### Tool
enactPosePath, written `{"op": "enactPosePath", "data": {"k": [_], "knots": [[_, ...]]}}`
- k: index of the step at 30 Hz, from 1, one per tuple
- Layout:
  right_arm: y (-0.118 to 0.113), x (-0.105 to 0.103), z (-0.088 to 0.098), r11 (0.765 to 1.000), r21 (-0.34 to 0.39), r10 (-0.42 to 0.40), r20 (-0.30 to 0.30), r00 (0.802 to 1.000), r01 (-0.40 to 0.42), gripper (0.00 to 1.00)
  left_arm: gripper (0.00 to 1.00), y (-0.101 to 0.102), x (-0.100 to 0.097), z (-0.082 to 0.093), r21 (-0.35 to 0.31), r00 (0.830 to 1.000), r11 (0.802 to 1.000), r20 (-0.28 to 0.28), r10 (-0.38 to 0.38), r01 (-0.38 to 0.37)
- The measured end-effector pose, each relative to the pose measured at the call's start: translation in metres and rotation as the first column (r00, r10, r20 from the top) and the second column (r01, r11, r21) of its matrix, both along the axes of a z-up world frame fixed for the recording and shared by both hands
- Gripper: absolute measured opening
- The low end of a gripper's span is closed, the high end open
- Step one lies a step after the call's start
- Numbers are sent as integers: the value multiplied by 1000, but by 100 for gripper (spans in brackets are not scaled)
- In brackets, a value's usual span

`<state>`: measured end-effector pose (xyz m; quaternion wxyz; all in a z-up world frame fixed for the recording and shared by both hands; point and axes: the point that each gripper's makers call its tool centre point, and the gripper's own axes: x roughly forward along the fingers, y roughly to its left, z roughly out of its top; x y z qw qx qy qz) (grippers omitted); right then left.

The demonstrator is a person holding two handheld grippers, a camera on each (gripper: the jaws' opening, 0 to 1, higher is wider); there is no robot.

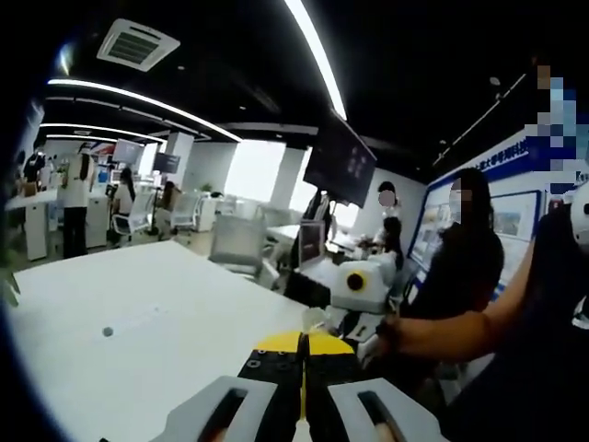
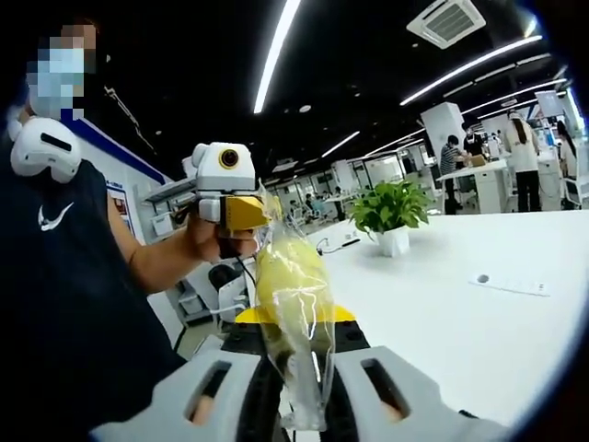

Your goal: Compare the silicone blocks by pressing each to a similar depth, holding the contact briefly, and releasing to observe deformation and rebound differences across the visible hardness samples.

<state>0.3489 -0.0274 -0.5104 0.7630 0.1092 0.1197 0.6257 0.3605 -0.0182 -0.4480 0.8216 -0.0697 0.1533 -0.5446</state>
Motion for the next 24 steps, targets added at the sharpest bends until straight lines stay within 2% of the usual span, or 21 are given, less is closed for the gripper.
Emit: {"op": "enactPosePath", "data": {"k": [3, 5, 10, 18, 22, 24], "knots": [[1, -2, 4, 1000, 26, -3, -24, 1000, 4, 6, 0, 1, 1, 4, -37, 1000, 999, -6, 5, -5], [1, -7, 8, 998, 55, 14, -10, 1000, -13, 8, 0, -1, -2, 9, -56, 1000, 998, -10, -10, 9], [-2, -7, 7, 998, 69, 9, 4, 1000, -9, 10, 0, -6, -8, 11, -35, 1000, 999, 1, -31, 31], [-2, -6, 9, 998, 52, -24, 66, 998, 20, 15, 0, -10, -9, 15, -25, 999, 999, 14, -33, 34], [-2, 1, 11, 997, 49, -70, 91, 993, 66, 34, 0, -12, -10, 14, -22, 999, 999, 17, -34, 34], [-3, 3, 8, 996, 35, -85, 100, 991, 82, 38, 0, -12, -9, 12, -22, 999, 999, 18, -28, 29]]}}
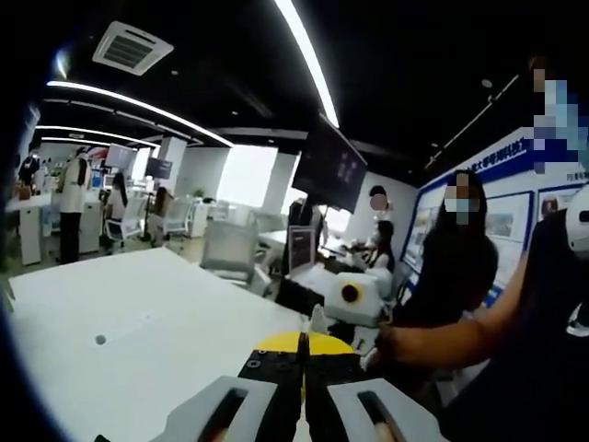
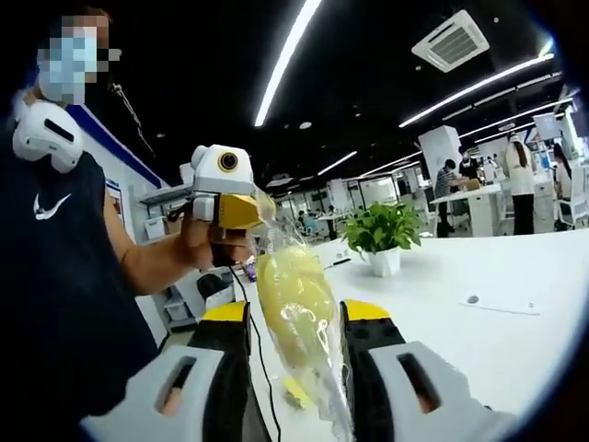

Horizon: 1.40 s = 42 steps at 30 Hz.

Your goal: Compare the silicone blocks by pressing each to a similar depth, holding the contact briefly, and releasing to observe deformation and rebound differences across the visible hardness samples.

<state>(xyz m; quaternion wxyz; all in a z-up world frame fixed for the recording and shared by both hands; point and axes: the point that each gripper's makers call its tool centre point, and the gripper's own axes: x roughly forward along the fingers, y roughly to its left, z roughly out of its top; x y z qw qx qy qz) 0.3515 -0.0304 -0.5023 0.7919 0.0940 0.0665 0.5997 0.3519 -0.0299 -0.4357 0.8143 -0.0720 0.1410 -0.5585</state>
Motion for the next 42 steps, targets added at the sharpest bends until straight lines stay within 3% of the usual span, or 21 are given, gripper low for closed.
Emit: {"op": "enactPosePath", "data": {"k": [2, 7, 11, 13, 16, 21, 27, 29, 32, 35, 42], "knots": [[-1, 2, -4, 1000, -16, -20, 13, 1000, 20, 44, 0, 1, 2, -2, -4, 1000, 1000, -8, 5, -5], [-13, 20, -8, 991, -38, -131, 41, 991, 132, 78, 0, 1, 4, -4, -15, 1000, 1000, -24, 12, -12], [-26, 28, -6, 977, -47, -204, 66, 977, 207, 96, 0, 0, 6, -4, -30, 999, 999, -36, 20, -21], [-32, 27, -6, 974, -51, -217, 75, 973, 221, 96, 0, 0, 8, -3, -37, 999, 999, -38, 25, -26], [-53, 34, -6, 949, -72, -298, 123, 947, 308, 96, 0, -2, 9, -1, -44, 999, 999, -40, 24, -25], [-80, 36, -11, 922, -71, -369, 126, 921, 380, 96, 0, -3, 12, -3, -47, 998, 998, -50, 29, -31], [-103, 34, -41, 893, -117, -426, 94, 900, 435, 96, 0, -5, 16, -19, -56, 995, 997, -81, 56, -61], [-109, 31, -52, 888, -113, -442, 52, 895, 445, 96, 0, -5, 18, -27, -59, 993, 996, -103, 65, -72], [-118, 28, -73, 860, -177, -471, 87, 878, 479, 96, 0, -5, 20, -35, -82, 987, 993, -142, 76, -88], [-124, 21, -88, 852, -183, -486, 74, 871, 491, 96, 0, -6, 22, -46, -80, 982, 991, -163, 93, -107], [-140, 10, -110, 825, -207, -533, 27, 846, 526, 96, 0, -6, 27, -67, -104, 964, 981, -229, 134, -161]]}}
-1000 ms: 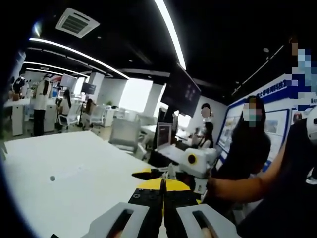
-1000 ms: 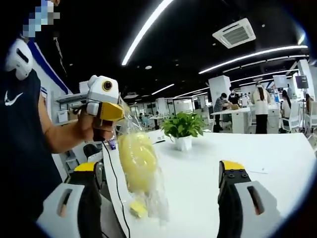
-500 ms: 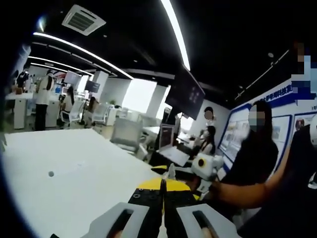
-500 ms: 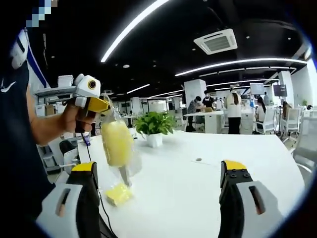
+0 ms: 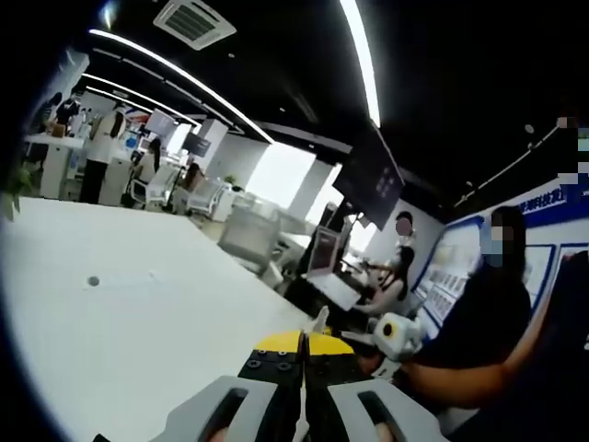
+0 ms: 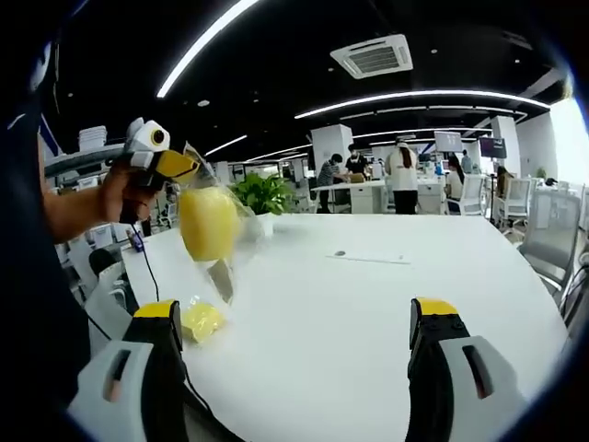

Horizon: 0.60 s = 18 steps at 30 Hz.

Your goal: Compare the silicone blocks by pressing each to a similar depth, holding the contact briefly, and releasing to observe deformation and rebound differences across the visible hardness samples.

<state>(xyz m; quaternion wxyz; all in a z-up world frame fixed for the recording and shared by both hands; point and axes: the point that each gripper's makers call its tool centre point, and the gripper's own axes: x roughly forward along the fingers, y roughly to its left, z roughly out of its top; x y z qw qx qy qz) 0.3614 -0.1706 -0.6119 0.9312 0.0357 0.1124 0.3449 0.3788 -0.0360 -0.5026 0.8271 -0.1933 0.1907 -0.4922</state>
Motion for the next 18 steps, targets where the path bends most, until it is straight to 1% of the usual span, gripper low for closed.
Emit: {"op": "enactPosePath", "data": {"k": [2, 4, 8, 10, 14, 15, 16, 18], "knots": [[-2, -2, -3, 1000, 0, -7, -8, 1000, 7, 96, 0, -2, 0, -9, 0, 1000, 1000, -6, 3, -3], [-4, -4, -6, 1000, -5, -14, -18, 1000, 14, 96, 0, -6, 0, -20, 21, 1000, 1000, -10, 1, -1], [-9, -7, -11, 1000, -11, -22, -26, 999, 22, 96, 0, -9, -1, -36, 23, 1000, 1000, -30, 0, 0], [-12, -8, -13, 1000, -10, -26, -27, 999, 26, 96, 0, -9, 0, -44, 12, 999, 1000, -53, 5, -4], [-16, -12, -20, 999, -14, -42, -47, 998, 41, 96, 0, -13, -1, -61, 9, 997, 1000, -79, 13, -12], [-17, -13, -22, 999, -13, -46, -52, 998, 45, 96, 0, -14, -1, -66, -2, 994, 1000, -103, 21, -22], [-17, -15, -23, 999, -13, -49, -57, 997, 48, 96, 0, -15, -2, -68, -30, 990, 999, -139, 33, -37], [-19, -17, -27, 998, -18, -57, -61, 997, 56, 97, 0, -17, -2, -78, -10, 990, 999, -135, 41, -43]]}}
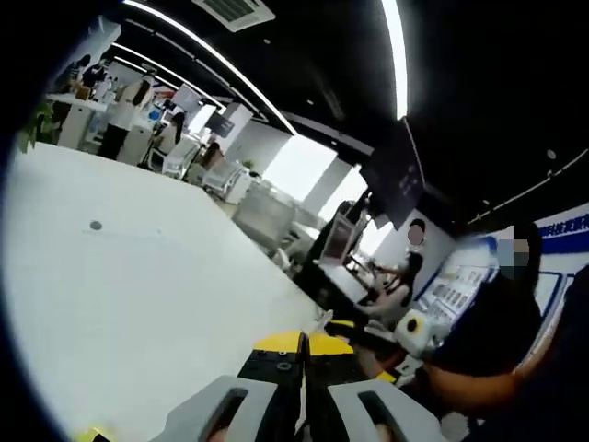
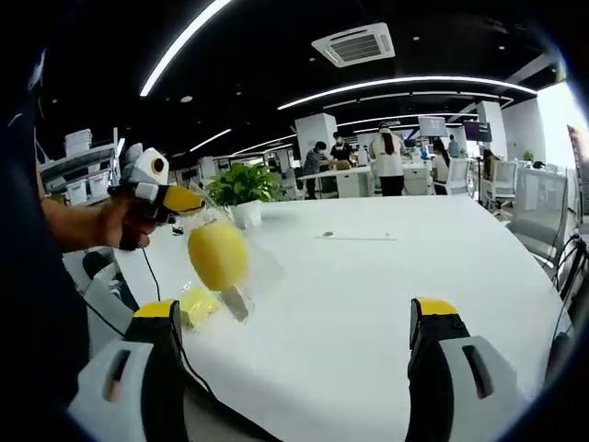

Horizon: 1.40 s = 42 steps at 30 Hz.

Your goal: Compare the silicone blocks by pressing each to a similar depth, holding the contact briefly, and releasing to observe deformation and rebound differences across the visible hardness samples.

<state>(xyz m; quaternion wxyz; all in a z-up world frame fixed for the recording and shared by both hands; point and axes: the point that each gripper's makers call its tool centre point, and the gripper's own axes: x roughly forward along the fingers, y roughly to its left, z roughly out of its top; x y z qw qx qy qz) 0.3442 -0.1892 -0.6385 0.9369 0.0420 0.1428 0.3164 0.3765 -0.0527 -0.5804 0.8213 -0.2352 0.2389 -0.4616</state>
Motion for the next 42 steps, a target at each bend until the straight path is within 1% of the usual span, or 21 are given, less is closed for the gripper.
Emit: {"op": "enactPosePath", "data": {"k": [1, 2, 3, 5, 6, 8, 9, 10, 11, 12, 13, 16, 19, 22, 27, 34, 42], "knots": [[0, -1, -1, 1000, -5, 0, 6, 1000, 0, 97, 0, 0, 0, -4, 9, 1000, 1000, -4, 4, -4], [-2, -2, -1, 1000, -22, 0, 29, 1000, 1, 97, 0, -1, 1, -8, 6, 1000, 1000, -17, 10, -10], [-2, -3, -2, 1000, -27, -2, 29, 1000, 3, 97, 0, -2, 0, -11, 5, 1000, 1000, -18, 9, -8], [-4, -6, -5, 1000, -19, -5, 11, 1000, 5, 97, 0, -3, 1, -17, 11, 1000, 1000, -24, 11, -11], [-6, -7, -7, 1000, -22, -11, 15, 1000, 11, 97, 0, -3, 1, -22, 6, 999, 1000, -43, 18, -18], [-9, -8, -10, 999, -28, -23, 12, 1000, 23, 97, 0, -2, 2, -27, 5, 998, 1000, -50, 26, -26], [-10, -8, -12, 999, -25, -26, 5, 1000, 26, 97, 0, -1, 3, -33, -8, 996, 999, -86, 37, -38], [-10, -9, -12, 999, -22, -28, 2, 1000, 28, 97, 0, -1, 3, -37, -13, 995, 999, -94, 40, -41], [-9, -10, -13, 999, -23, -29, 2, 1000, 29, 97, 0, -1, 4, -40, -23, 992, 999, -115, 44, -47], [-10, -10, -16, 999, -27, -28, -2, 1000, 28, 97, 0, -1, 3, -45, -50, 985, 997, -164, 48, -57], [-9, -11, -17, 999, -28, -27, -7, 1000, 26, 97, 0, -2, 2, -47, -61, 981, 996, -186, 52, -64], [-7, -12, -20, 999, -31, -25, -15, 1000, 24, 97, 0, -1, 2, -56, -60, 979, 996, -196, 59, -72], [-8, -13, -22, 999, -31, -28, -21, 999, 27, 97, 0, 3, 6, -64, -61, 972, 993, -218, 86, -102], [-8, -14, -22, 999, -30, -28, -22, 999, 27, 97, 0, 9, 10, -74, -41, 968, 991, -223, 115, -128], [-7, -15, -23, 999, -31, -26, -31, 999, 25, 97, 0, 26, 22, -91, -18, 955, 984, -245, 166, -175], [-7, -13, -22, 999, -29, -27, -29, 999, 26, 97, 0, 40, 34, -103, 14, 944, 976, -249, 215, -218], [-6, -14, -23, 999, -30, -27, -33, 999, 26, 97, 0, 51, 39, -131, 89, 935, 968, -252, 250, -235]]}}
